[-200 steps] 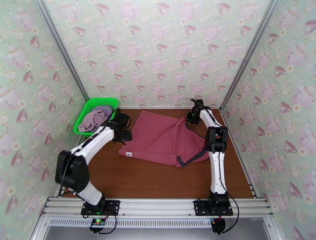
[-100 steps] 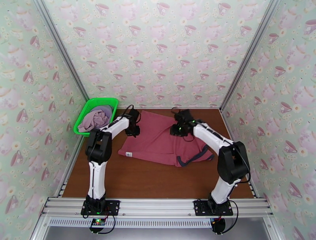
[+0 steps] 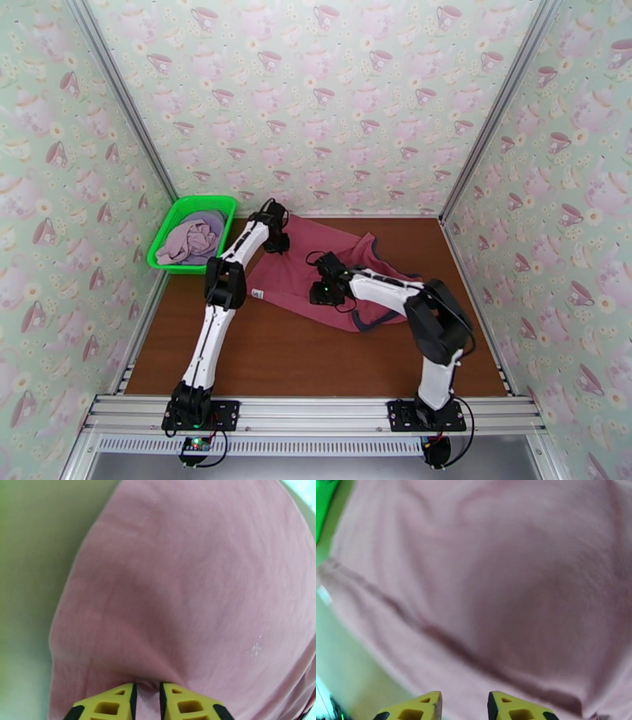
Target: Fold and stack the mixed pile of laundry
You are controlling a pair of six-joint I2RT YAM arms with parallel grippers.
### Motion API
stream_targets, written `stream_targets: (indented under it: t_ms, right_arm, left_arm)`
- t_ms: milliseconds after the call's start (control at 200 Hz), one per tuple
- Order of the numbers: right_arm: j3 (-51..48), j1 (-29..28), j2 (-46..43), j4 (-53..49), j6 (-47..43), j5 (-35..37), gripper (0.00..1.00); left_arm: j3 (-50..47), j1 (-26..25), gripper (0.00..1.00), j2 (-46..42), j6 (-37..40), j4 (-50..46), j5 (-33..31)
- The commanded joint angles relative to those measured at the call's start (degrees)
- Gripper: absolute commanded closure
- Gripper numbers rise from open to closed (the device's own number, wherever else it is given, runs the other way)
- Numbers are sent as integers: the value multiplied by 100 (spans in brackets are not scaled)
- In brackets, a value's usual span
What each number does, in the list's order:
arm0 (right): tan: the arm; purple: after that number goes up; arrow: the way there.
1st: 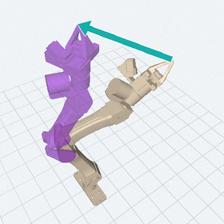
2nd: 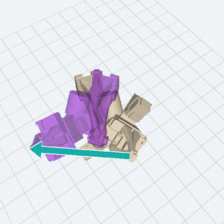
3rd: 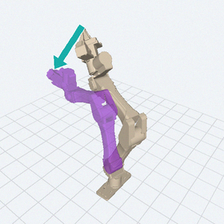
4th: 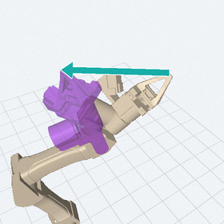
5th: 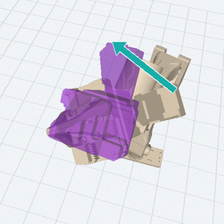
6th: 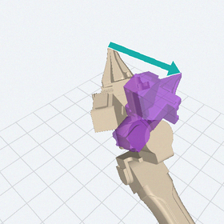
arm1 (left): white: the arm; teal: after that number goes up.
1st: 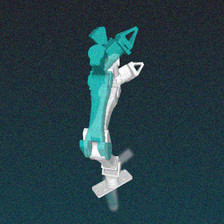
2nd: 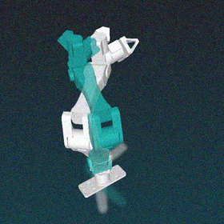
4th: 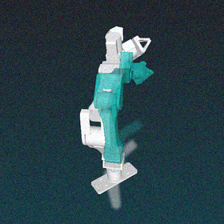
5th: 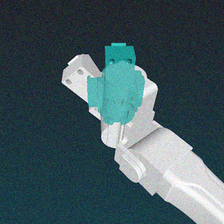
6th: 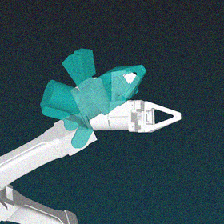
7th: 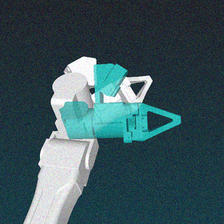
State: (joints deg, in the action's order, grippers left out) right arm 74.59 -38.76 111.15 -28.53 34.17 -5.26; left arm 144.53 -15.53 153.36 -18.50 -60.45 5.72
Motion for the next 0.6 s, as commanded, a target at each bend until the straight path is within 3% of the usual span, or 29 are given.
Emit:
stream_targets:
  t_ms: [0,145,210,306,411,596]
  right_arm:
    - [582,189,520,44,350,551,62]
    - [1137,627,1158,-63,510,498,62]
    - [1252,815,1330,-74,570,450,62]
    - [1293,1044,1448,-30,625,348,62]
    - [1304,1173,1505,25,650,221,62]
    - [1302,1201,1522,71,644,10,63]
  left_arm:
    - [-520,91,68,-192,-221,199,489]
    - [-2224,39,43,-1746,-206,1056,480]
    - [-2994,39,37,-2492,-199,1225,326]
    - [-4028,48,38,-3366,-193,1238,-26]
    - [-5258,24,43,-3961,-223,1679,106]
    - [-6516,-270,56,-3919,-304,2578,619]
